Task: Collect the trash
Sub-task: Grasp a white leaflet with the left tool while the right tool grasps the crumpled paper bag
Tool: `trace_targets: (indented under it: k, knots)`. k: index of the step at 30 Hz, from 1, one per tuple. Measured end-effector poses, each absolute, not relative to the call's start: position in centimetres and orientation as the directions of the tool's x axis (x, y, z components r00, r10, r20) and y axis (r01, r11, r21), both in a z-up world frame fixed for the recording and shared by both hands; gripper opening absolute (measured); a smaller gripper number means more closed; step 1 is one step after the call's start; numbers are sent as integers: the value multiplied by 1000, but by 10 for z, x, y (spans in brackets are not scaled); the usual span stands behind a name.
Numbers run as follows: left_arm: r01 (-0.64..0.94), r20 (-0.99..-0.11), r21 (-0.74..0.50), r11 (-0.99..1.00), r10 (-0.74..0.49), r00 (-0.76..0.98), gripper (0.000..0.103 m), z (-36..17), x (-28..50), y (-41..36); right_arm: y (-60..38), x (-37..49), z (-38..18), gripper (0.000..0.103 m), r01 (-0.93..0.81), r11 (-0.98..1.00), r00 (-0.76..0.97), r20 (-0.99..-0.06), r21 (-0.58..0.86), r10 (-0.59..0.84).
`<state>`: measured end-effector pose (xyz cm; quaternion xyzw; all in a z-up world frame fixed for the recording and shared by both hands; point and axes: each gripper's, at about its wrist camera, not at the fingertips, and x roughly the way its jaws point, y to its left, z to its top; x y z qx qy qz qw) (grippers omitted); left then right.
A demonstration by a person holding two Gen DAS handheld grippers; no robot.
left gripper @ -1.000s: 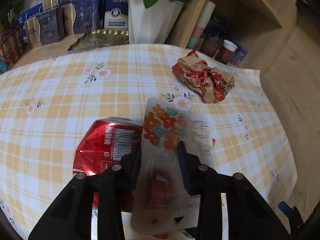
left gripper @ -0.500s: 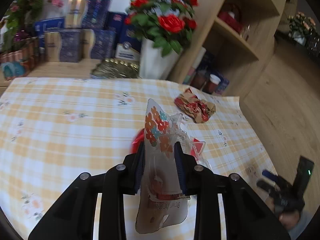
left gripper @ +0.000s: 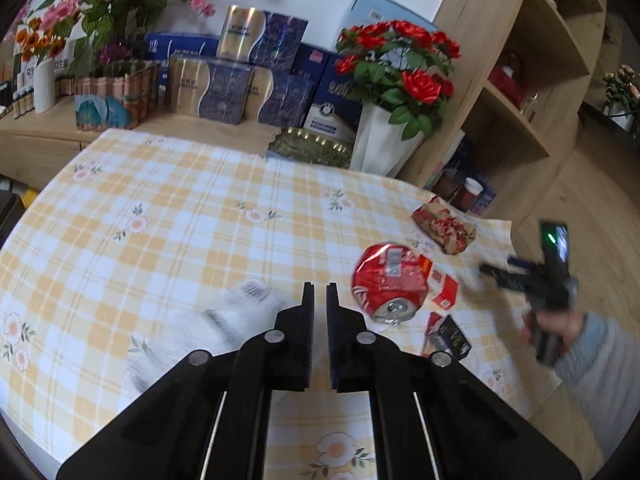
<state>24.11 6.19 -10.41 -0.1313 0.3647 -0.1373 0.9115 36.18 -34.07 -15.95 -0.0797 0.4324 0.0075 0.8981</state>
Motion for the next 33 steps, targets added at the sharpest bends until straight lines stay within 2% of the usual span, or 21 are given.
trace_targets:
  k: [6,7,8,10,12,13,14,16,19,22,27,33]
  knots:
    - [95,-637,-387,917,-340,692,5,-125,250,90,-320,427,-176,97,-91,974,617,-779,-207,-108]
    - [90,-634,-382,920,-332,699,8,-126,248,97,-316,435,-179,97,-100,968,616,-778,-230,-122]
    - [88,-634,-377,922,-326,701,12,-126,246,103,-310,445,-184,97,-106,957,606,-780,-271,-154]
    - [102,-636,-368,924,-330,698,47,-127,242,114,-303,458,-194,97,-114,936,580,-787,-332,-209]
    - [128,-640,-341,931,-330,694,58,-127,237,119,-300,469,-204,96,-123,920,554,-795,-372,-247]
    - [151,-652,-306,940,-322,686,64,-127,234,118,-299,472,-206,91,-129,918,549,-798,-375,-249]
    - [175,-672,-261,949,-309,673,67,-129,230,115,-299,473,-206,80,-124,918,552,-795,-377,-252]
    - [226,-699,-208,952,-306,646,75,-136,223,106,-303,470,-198,65,-113,925,571,-785,-363,-238]
    - [306,-749,-110,946,-281,600,78,-154,217,80,-309,454,-182,56,-117,939,621,-762,-323,-185]
    - [330,-782,-3,944,-208,588,86,-176,220,56,-313,430,-164,54,-101,949,676,-720,-298,-154]
    - [272,-788,113,956,-80,610,87,-200,238,37,-323,381,-130,53,-82,974,751,-655,-213,-80]
    - [165,-798,173,971,40,602,87,-210,261,42,-333,322,-110,53,-81,990,786,-618,-117,-9]
